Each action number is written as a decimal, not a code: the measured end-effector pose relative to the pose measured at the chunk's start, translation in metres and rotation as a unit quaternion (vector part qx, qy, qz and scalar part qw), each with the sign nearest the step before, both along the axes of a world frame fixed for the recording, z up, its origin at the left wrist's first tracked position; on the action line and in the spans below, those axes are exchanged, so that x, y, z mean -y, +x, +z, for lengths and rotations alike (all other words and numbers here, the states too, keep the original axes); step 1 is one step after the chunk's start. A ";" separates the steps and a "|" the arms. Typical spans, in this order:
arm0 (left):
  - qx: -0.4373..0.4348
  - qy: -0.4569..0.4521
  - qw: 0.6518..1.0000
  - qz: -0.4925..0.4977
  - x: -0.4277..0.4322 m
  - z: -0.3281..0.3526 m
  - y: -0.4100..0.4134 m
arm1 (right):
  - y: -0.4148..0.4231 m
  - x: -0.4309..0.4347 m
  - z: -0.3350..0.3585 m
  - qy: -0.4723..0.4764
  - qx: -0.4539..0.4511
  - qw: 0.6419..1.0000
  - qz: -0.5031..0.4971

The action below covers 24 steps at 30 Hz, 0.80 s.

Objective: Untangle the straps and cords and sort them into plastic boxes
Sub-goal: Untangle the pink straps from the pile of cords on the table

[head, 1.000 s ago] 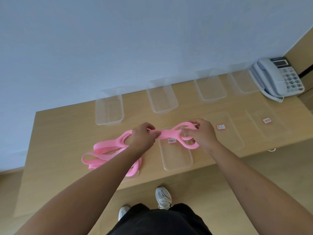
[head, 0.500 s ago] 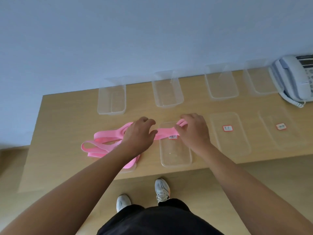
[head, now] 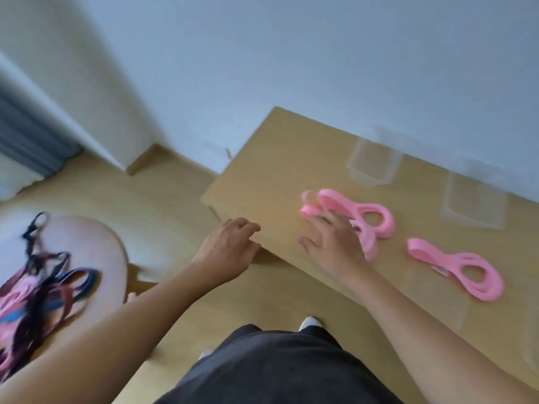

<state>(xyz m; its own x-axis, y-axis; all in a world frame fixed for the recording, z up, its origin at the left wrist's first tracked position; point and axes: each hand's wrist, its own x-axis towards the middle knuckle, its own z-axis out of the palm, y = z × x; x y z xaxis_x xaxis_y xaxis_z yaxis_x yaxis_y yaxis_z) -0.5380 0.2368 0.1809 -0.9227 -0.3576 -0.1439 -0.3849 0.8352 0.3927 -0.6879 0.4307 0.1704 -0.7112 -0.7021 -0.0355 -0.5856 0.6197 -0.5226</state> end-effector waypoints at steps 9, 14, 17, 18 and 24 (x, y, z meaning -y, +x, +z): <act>0.078 0.009 0.972 0.220 0.108 -0.013 0.242 | 0.146 0.185 -0.009 0.077 -0.016 0.967 0.243; 0.082 0.030 0.939 0.332 0.138 -0.023 0.346 | 0.226 0.269 -0.017 0.100 -0.008 0.929 0.355; 0.082 0.045 0.916 0.390 0.146 -0.028 0.388 | 0.267 0.309 -0.018 0.109 0.001 0.906 0.410; 0.081 0.050 0.908 0.408 0.149 -0.030 0.400 | 0.279 0.322 -0.019 0.111 0.002 0.897 0.429; 0.078 0.097 0.844 0.522 0.172 -0.050 0.440 | 0.334 0.403 -0.028 0.124 0.009 0.842 0.525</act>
